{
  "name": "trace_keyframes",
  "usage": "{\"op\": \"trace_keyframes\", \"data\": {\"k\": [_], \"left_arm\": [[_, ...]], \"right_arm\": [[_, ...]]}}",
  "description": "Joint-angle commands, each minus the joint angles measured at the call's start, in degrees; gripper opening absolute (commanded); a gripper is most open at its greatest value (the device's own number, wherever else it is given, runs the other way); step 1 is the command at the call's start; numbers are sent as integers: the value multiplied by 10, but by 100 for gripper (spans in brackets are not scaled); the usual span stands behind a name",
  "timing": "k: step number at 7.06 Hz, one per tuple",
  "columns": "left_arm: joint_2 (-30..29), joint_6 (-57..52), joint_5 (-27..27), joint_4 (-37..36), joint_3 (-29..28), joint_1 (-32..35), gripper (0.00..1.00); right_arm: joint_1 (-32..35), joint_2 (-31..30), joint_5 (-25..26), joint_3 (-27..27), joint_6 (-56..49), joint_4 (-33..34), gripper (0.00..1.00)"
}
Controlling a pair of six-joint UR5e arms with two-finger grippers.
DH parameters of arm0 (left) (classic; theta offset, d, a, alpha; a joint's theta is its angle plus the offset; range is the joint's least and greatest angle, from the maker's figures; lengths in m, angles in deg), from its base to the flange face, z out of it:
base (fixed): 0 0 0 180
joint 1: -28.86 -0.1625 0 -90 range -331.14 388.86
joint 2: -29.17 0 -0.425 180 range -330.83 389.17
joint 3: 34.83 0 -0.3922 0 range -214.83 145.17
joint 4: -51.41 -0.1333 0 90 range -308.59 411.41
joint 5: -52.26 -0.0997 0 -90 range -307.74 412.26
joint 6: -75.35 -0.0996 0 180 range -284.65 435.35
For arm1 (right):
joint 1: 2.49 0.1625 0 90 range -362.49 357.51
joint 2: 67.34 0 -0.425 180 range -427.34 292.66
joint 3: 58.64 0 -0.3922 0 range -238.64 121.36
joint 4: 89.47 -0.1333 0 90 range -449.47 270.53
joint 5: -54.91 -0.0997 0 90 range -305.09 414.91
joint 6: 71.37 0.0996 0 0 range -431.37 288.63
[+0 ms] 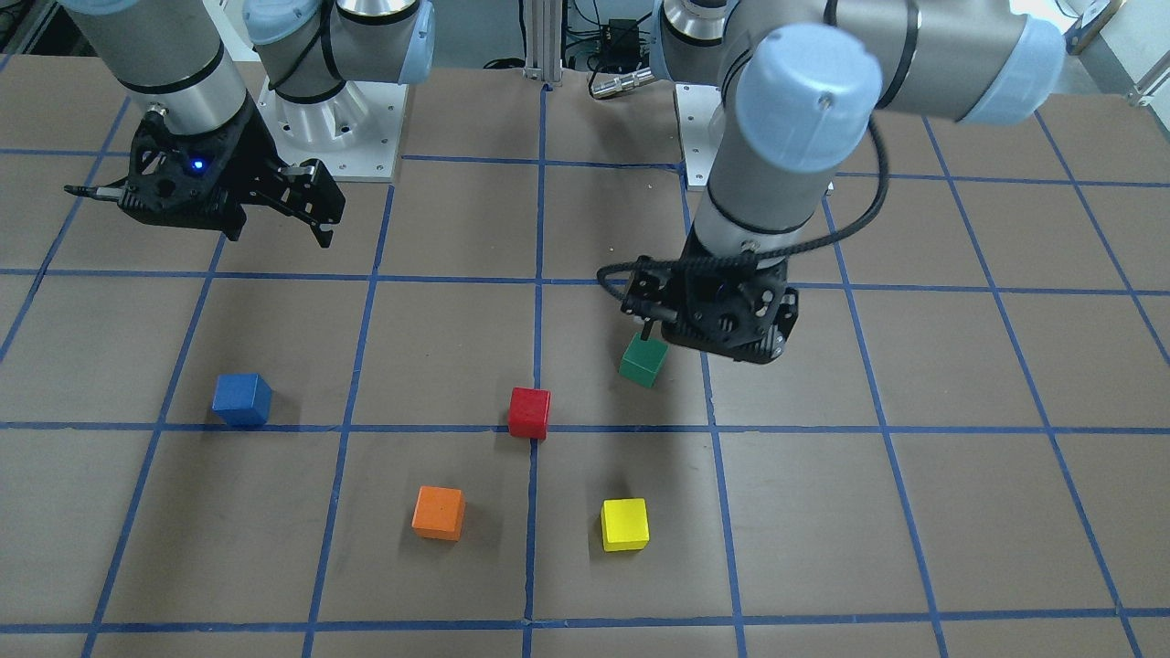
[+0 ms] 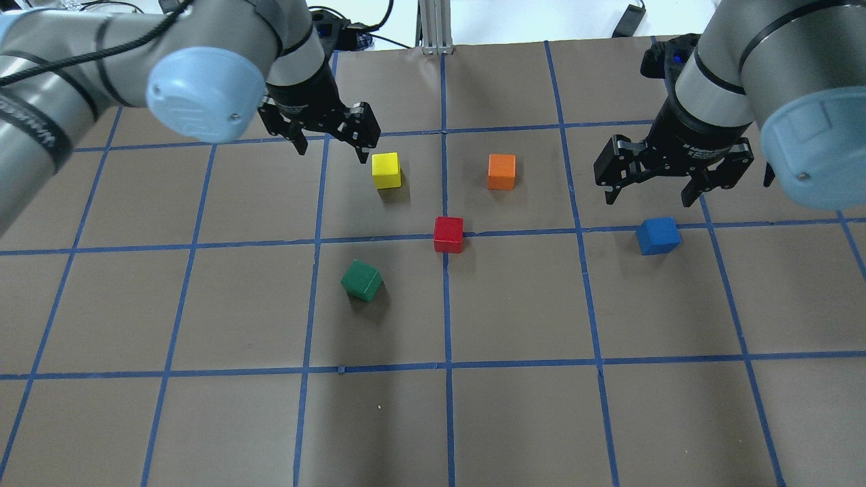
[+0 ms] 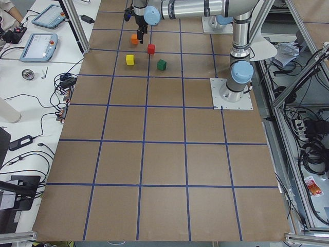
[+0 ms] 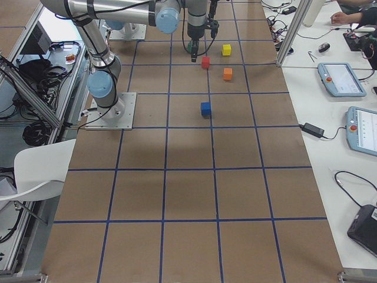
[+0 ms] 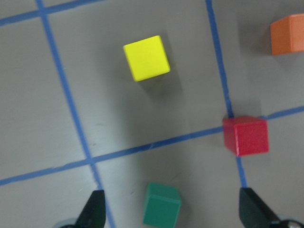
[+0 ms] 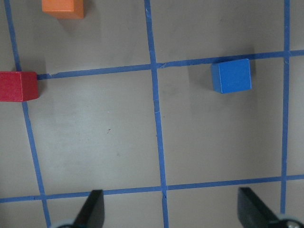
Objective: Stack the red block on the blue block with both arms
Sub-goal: 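Raise the left gripper away while the right gripper moves over the red cube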
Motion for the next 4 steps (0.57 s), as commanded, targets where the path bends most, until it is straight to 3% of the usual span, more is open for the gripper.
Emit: {"op": "trace_keyframes", "data": {"k": [1,4], "left_arm": [[78,-15,-22,56,4,-27,100],[106,11,-14,43,31,-39,100]], "right_arm": [[28,46,3,-1,34,65,100],[130,140,9,5,127,193,100]]}}
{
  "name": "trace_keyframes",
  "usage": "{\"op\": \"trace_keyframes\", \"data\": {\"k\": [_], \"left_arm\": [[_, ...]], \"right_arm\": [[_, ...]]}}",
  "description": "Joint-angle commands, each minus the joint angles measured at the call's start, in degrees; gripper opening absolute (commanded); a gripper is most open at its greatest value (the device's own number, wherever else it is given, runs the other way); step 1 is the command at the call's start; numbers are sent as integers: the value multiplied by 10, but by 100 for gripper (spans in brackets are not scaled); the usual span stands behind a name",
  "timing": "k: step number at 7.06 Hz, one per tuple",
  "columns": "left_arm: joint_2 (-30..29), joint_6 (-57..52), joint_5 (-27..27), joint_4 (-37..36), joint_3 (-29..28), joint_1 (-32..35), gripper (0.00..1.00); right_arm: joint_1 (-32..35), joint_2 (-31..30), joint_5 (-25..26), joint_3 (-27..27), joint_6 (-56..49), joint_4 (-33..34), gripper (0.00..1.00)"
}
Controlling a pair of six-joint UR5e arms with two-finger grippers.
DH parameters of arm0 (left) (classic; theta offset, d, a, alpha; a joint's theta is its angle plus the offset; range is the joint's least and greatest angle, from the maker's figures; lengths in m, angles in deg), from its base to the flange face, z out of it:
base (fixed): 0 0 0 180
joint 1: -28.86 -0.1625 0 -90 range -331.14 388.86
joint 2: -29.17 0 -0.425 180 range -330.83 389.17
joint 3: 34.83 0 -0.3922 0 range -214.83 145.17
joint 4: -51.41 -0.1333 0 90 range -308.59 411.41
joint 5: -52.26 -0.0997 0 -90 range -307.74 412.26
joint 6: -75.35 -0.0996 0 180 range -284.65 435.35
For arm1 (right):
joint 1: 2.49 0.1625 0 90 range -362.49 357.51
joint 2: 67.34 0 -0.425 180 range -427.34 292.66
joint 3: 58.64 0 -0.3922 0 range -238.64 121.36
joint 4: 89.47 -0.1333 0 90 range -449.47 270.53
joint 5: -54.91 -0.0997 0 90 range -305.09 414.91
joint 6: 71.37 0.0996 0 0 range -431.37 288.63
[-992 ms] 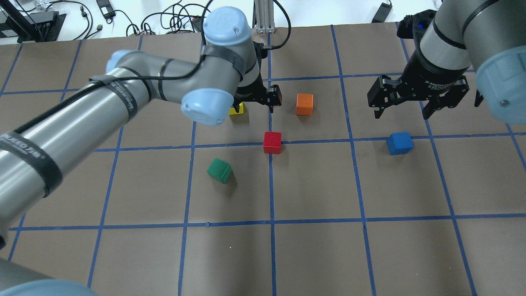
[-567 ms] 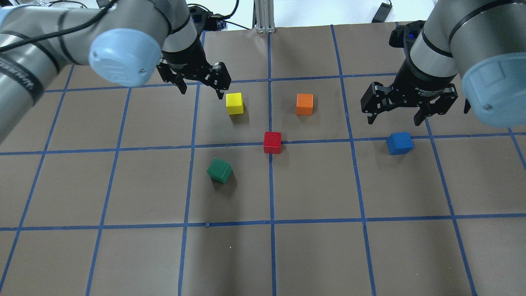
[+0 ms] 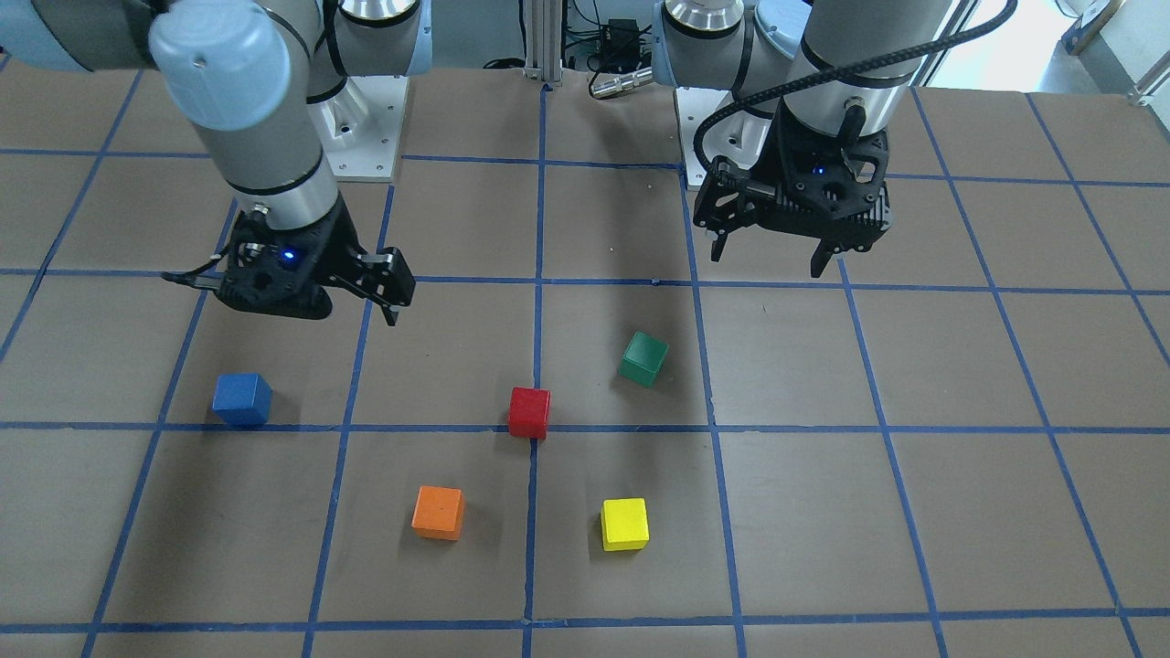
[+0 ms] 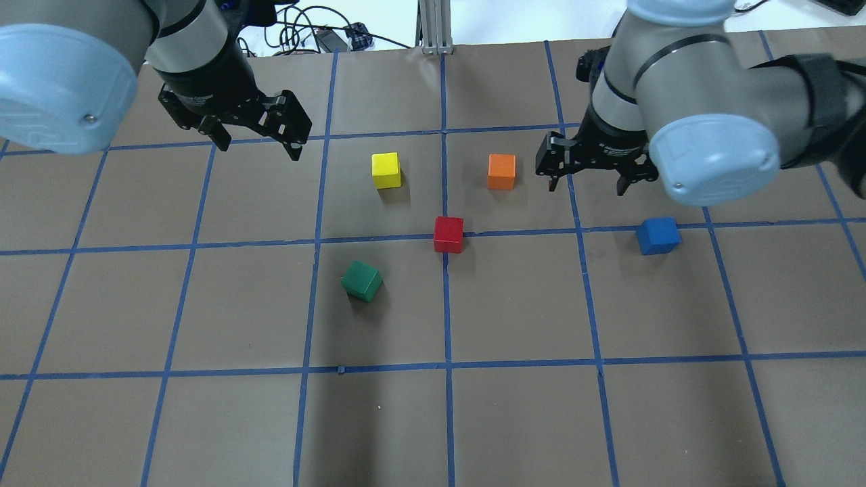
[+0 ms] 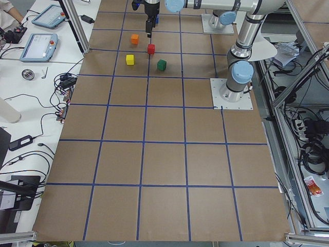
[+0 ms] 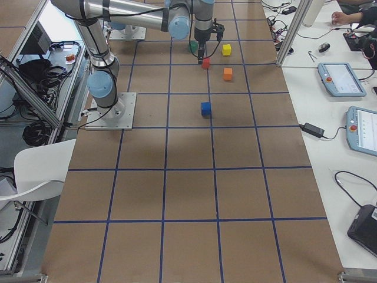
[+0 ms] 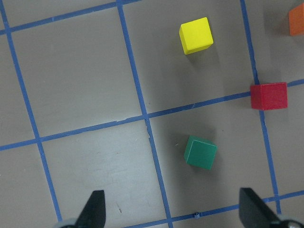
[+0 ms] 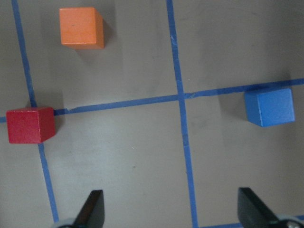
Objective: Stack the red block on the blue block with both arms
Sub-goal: 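Raise the left gripper away while the right gripper moves over the red cube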
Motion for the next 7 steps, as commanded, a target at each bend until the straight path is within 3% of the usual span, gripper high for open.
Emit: {"op": "trace_keyframes", "data": {"k": [1,4,7], "left_arm": [[15,20,3,-2,10,1,100],[24,14,1,-3,24,-2,100],[26,15,1,-8,31,-1,100]], "right_arm": [[60,55,2,2,53,80,100],[97,114,2,9,125,129,100],[132,185,2,76,161,129,100]]}}
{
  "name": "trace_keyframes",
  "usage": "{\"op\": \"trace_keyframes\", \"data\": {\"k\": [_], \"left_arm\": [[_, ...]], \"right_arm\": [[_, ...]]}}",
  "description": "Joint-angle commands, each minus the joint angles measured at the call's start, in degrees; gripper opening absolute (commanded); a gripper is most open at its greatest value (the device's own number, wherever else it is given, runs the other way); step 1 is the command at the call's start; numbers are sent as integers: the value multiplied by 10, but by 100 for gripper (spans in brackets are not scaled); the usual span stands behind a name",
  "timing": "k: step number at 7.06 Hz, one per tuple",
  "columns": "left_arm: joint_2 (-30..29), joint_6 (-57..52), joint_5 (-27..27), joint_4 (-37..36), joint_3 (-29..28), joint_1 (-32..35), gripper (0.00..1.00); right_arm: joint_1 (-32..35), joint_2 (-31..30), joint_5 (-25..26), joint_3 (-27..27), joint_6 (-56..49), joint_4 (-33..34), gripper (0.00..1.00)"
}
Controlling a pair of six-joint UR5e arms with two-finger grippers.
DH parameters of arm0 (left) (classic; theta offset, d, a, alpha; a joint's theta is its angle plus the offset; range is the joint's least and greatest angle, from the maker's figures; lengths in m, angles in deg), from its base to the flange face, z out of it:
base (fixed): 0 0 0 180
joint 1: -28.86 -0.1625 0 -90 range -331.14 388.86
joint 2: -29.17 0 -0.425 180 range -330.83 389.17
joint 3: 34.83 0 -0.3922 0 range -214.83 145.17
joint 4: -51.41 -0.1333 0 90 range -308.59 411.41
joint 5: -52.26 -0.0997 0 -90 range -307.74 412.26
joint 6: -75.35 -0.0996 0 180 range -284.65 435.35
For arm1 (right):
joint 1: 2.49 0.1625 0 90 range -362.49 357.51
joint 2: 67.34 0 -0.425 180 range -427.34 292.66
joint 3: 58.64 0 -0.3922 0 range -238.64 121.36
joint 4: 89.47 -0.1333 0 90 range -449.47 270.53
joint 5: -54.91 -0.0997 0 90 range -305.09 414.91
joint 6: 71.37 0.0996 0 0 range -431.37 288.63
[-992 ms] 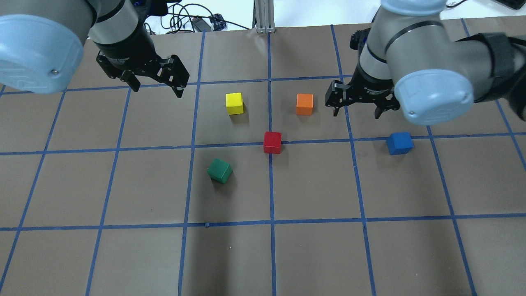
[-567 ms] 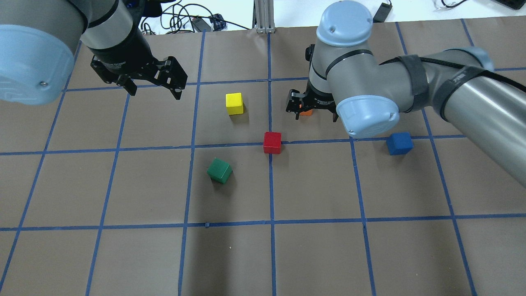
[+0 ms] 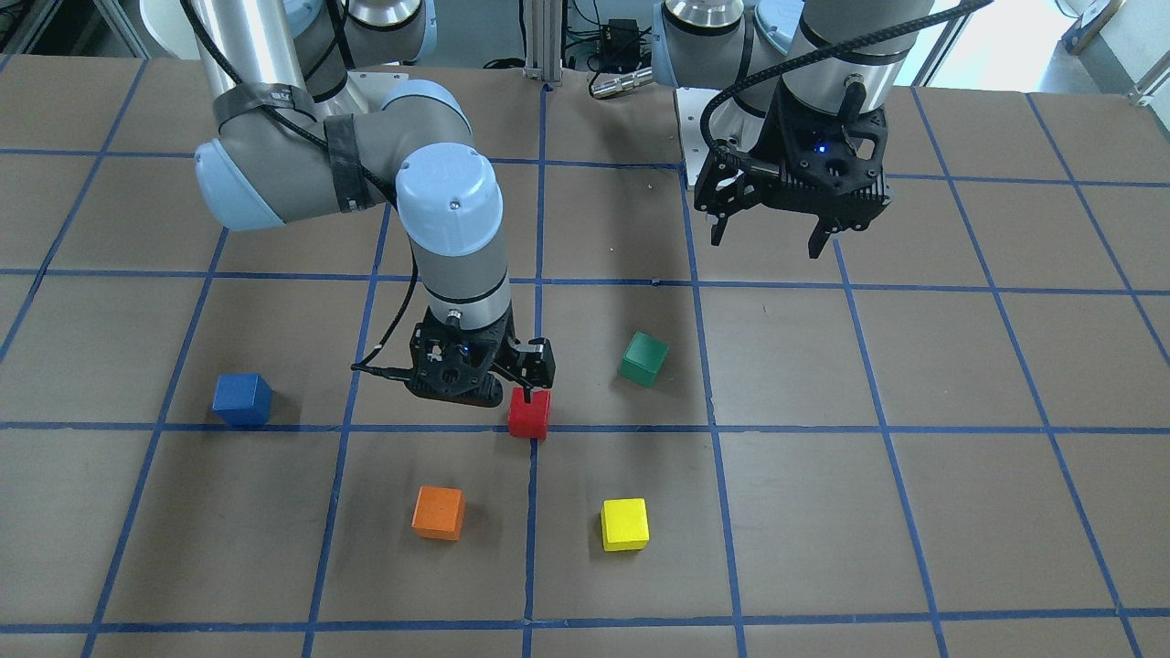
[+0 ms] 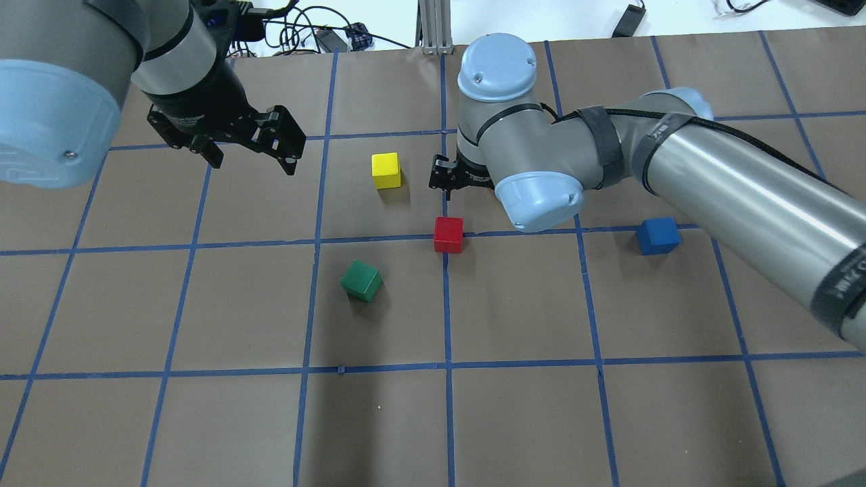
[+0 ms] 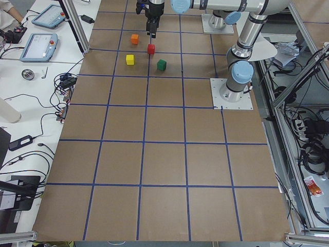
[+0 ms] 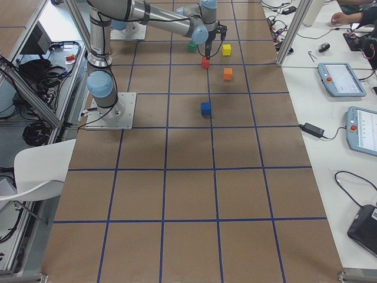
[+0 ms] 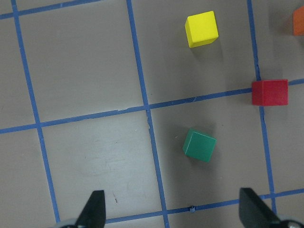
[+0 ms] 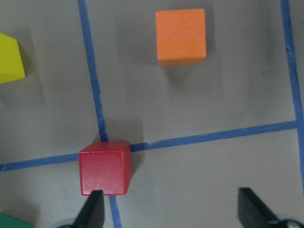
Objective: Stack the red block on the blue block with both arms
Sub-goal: 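Lower the right gripper and grasp the red cube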
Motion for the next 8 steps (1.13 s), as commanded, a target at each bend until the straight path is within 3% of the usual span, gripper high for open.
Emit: {"op": "trace_keyframes", "data": {"k": [1,8], "left_arm": [[0,0,0,-3,1,0,100],[0,-1,-1,-3,2,-2,100]], "right_arm": [[18,44,0,23,13,-3,100],[19,86,-21,22,11,-11,100]]}}
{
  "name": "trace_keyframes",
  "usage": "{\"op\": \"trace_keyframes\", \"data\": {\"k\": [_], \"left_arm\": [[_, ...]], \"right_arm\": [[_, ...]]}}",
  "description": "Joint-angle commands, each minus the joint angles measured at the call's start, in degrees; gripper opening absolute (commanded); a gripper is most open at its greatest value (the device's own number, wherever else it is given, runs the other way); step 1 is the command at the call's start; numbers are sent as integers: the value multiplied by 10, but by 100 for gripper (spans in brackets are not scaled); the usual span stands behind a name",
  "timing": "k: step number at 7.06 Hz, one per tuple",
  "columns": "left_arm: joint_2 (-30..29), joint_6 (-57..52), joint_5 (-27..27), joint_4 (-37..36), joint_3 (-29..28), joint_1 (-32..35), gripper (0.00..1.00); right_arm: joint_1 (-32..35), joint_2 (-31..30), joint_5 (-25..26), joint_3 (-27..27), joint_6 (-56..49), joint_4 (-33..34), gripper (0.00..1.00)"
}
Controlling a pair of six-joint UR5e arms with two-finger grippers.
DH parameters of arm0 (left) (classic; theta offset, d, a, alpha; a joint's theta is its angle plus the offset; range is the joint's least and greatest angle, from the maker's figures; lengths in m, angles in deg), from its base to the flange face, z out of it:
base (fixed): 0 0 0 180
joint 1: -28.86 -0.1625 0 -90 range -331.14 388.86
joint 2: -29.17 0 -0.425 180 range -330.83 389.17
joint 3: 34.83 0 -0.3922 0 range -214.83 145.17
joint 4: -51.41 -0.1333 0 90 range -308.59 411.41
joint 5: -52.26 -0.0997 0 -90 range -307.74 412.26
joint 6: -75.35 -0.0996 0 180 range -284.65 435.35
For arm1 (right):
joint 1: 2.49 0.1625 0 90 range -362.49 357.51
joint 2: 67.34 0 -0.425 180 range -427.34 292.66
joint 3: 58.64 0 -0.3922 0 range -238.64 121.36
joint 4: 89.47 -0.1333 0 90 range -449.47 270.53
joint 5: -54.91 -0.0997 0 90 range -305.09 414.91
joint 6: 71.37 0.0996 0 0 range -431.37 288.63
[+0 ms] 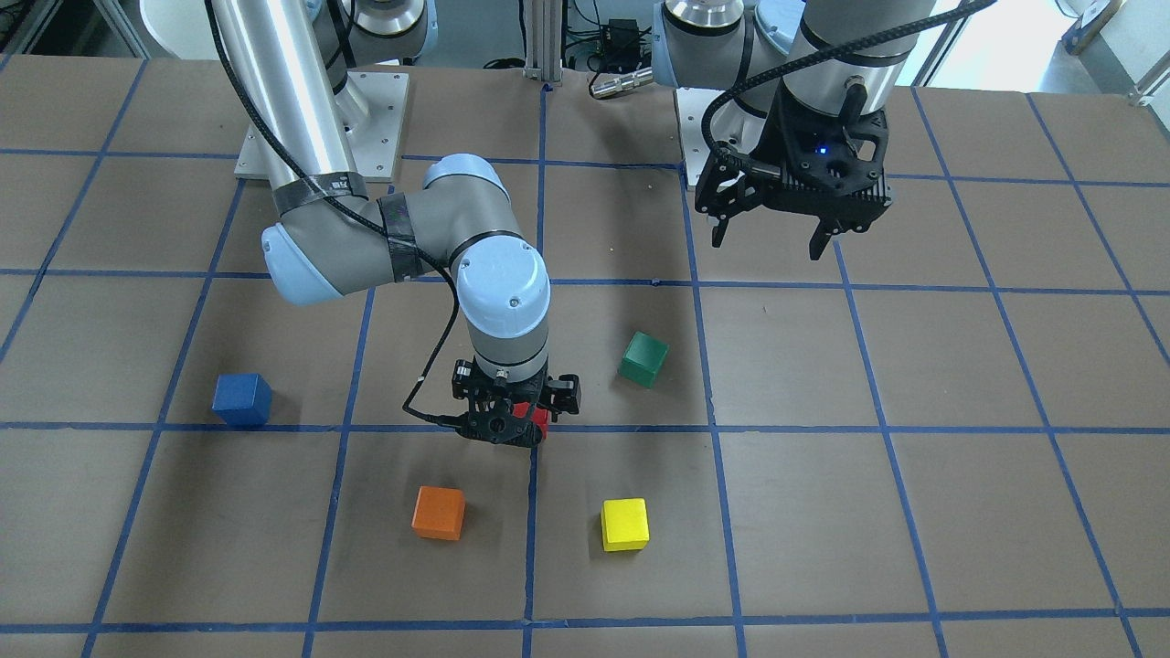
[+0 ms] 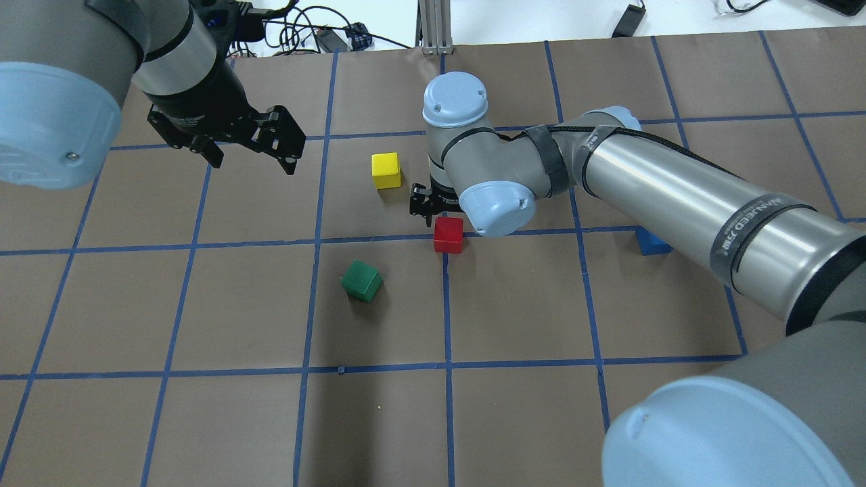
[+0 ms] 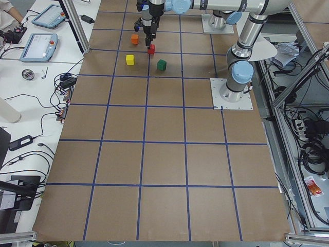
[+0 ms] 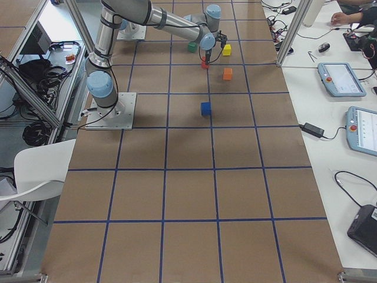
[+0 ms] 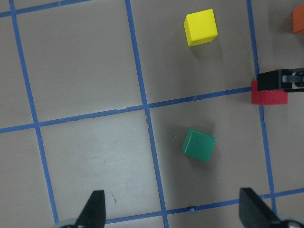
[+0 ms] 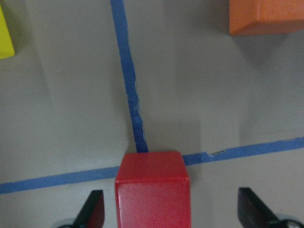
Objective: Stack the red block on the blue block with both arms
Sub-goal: 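Lower the right gripper and grasp the red cube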
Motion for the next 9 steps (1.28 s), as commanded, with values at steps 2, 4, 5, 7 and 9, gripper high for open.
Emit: {"op": "trace_keyframes", "data": {"k": [2,4,5,7,9], "left_arm": [[0,2,-2,0,1,0,100],[0,0,-1,0,0,0,100],[0,-1,-1,0,0,0,100],[0,0,-2,0,1,0,100],[0,-2,-2,0,1,0,100]], "right_arm": [[0,6,-23,-1,1,2,100],[0,7,-23,0,-3,7,29],[0,6,-22,0,-1,6,0],[0,-7,-15,4,-5,0,0],[-23,-67,-13,15,-44,-63,0]]}}
